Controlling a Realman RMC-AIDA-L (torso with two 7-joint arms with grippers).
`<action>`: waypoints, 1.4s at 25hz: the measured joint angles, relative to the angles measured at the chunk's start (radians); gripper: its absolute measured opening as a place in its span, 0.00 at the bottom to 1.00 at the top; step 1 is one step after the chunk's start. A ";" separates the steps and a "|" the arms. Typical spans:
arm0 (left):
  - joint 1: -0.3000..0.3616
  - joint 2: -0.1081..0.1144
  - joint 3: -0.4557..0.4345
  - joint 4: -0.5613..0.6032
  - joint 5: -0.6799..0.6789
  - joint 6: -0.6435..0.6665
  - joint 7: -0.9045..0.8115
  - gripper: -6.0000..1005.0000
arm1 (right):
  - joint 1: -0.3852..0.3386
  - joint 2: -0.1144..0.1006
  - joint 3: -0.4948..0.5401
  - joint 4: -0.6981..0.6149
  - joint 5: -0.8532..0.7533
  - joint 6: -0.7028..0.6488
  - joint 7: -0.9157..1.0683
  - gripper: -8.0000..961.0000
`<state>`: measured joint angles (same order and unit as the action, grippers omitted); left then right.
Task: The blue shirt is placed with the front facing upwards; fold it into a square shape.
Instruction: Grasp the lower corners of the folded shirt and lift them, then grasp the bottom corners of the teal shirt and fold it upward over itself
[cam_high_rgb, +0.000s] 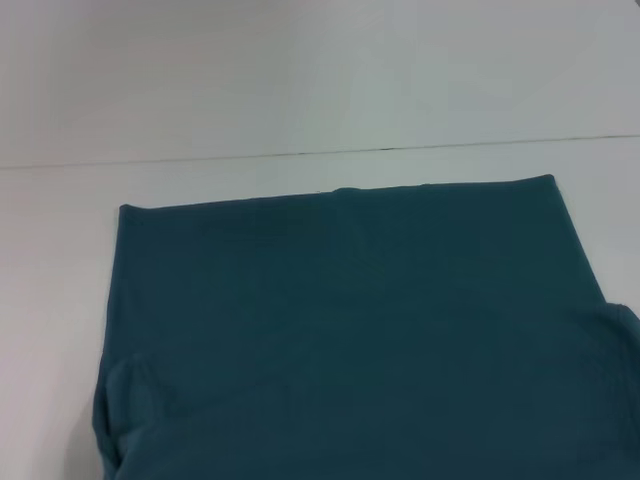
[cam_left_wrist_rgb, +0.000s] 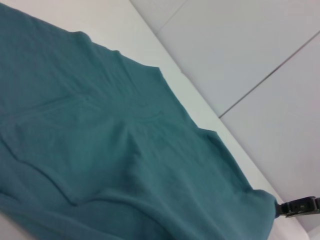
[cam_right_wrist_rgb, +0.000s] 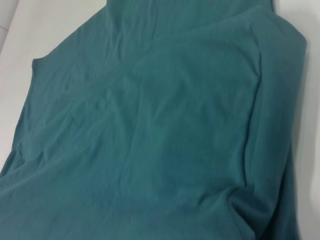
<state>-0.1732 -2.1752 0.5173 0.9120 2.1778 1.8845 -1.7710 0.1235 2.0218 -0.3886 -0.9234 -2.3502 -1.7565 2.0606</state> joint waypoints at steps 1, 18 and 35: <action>0.002 0.000 -0.006 0.003 0.000 0.010 0.002 0.03 | -0.005 0.000 0.000 0.000 0.000 -0.006 -0.002 0.05; -0.036 0.009 -0.032 -0.004 0.036 0.046 0.000 0.03 | 0.025 -0.024 0.094 0.092 0.017 -0.096 -0.054 0.05; -0.278 0.099 -0.054 -0.065 0.029 -0.058 -0.094 0.03 | 0.292 -0.103 0.269 0.187 0.058 0.001 0.031 0.05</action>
<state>-0.4515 -2.0762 0.4630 0.8467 2.2069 1.8264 -1.8654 0.4152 1.9190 -0.1192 -0.7364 -2.2919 -1.7559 2.0919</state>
